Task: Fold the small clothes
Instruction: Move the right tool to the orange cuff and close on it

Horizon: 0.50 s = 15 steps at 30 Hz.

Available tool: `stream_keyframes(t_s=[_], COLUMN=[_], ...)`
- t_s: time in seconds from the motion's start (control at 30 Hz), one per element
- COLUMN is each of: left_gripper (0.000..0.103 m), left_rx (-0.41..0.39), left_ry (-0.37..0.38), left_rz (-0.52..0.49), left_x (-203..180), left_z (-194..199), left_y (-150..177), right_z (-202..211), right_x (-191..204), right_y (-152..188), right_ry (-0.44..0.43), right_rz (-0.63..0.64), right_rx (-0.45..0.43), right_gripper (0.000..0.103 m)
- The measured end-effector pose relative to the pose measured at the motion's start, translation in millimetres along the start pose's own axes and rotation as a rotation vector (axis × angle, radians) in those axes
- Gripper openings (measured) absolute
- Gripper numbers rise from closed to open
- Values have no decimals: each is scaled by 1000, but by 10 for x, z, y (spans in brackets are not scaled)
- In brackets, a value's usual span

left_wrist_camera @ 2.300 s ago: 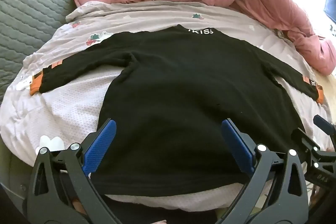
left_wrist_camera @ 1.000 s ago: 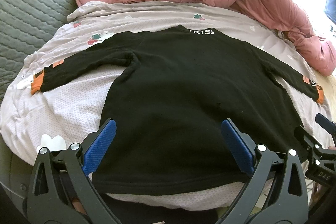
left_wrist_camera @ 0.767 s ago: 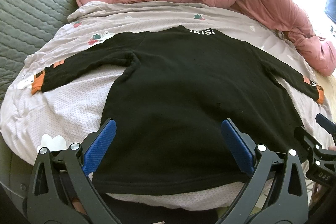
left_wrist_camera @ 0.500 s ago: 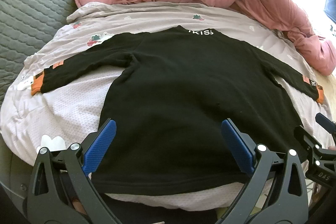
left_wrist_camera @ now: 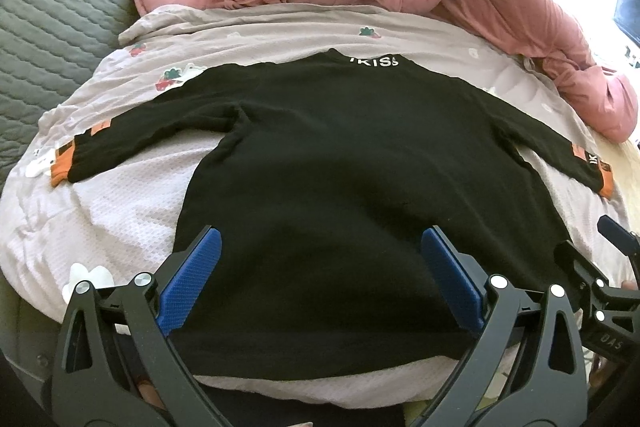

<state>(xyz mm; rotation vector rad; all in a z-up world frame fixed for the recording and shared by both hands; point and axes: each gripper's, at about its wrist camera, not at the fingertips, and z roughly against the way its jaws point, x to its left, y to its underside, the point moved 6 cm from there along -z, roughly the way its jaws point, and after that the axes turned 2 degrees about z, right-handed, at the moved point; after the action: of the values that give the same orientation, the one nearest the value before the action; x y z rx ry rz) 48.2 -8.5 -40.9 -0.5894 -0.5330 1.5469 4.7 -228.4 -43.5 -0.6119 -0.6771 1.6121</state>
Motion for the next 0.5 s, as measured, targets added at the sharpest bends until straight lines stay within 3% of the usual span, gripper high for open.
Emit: stream_keyframes(t_s=[0.5], left_gripper=[94], left_rx=[16], left_ry=[7], left_rz=[-29], left_x=[-162], left_z=[-172], left_y=[-227], right_z=[-118], right_x=[-486], right_y=[-207], right_ry=[67], right_rz=[-79], right_rx=[-30], right_gripper=[99])
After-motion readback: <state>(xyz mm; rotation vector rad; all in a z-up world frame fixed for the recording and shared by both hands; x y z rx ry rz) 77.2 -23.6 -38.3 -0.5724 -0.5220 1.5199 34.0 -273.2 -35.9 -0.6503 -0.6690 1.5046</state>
